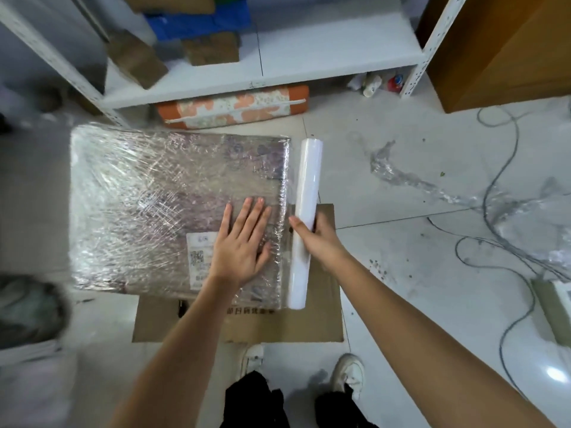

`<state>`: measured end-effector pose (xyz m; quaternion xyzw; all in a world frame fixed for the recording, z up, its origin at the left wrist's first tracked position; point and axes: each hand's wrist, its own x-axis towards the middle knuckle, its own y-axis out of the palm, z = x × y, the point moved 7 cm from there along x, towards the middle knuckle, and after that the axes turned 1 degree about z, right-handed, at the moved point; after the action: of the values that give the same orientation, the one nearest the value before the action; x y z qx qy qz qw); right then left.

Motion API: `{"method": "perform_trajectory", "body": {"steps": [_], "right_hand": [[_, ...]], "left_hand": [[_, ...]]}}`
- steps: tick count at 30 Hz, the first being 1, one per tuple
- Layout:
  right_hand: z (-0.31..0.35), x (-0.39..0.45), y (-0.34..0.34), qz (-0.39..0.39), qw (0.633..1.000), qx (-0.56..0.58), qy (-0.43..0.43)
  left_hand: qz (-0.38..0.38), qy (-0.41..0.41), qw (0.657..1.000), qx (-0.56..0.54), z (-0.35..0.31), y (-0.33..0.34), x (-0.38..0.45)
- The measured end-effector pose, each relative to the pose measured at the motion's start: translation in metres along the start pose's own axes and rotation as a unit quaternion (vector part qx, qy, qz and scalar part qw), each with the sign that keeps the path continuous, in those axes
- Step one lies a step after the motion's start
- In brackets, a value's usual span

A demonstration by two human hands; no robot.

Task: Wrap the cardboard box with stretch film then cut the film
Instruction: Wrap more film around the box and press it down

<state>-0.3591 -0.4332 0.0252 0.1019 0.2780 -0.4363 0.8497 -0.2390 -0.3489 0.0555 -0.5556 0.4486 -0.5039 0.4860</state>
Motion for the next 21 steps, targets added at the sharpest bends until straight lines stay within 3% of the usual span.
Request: {"method": "perform_trajectory", "body": {"steps": [7,10,13,15,17,21], "right_hand": [[-0.010,-0.001,-0.001,-0.016,0.999,0.040,-0.027],[-0.022,-0.002,0.007,0.016,0.997,0.077,-0.022],[-0.025,-0.001,0.016,0.051,0.991,0.126,-0.012],[-0.024,0.002,0.017,0.050,0.989,0.139,-0.006],[-0.022,0.002,0.016,0.043,0.988,0.149,-0.004],[-0.020,-0.007,0.017,0.040,0.984,0.171,-0.009]], "left_hand": [[-0.058,-0.004,0.998,0.012,-0.005,-0.004,-0.017],[-0.073,-0.007,0.997,0.013,-0.006,-0.006,-0.025],[-0.058,-0.134,0.989,0.033,0.011,-0.005,-0.040],[-0.048,-0.297,0.954,-0.001,0.027,-0.001,-0.060],[-0.044,-0.401,0.913,-0.056,0.030,0.005,-0.076],[-0.038,-0.401,0.910,-0.092,0.028,0.010,-0.078]]}}
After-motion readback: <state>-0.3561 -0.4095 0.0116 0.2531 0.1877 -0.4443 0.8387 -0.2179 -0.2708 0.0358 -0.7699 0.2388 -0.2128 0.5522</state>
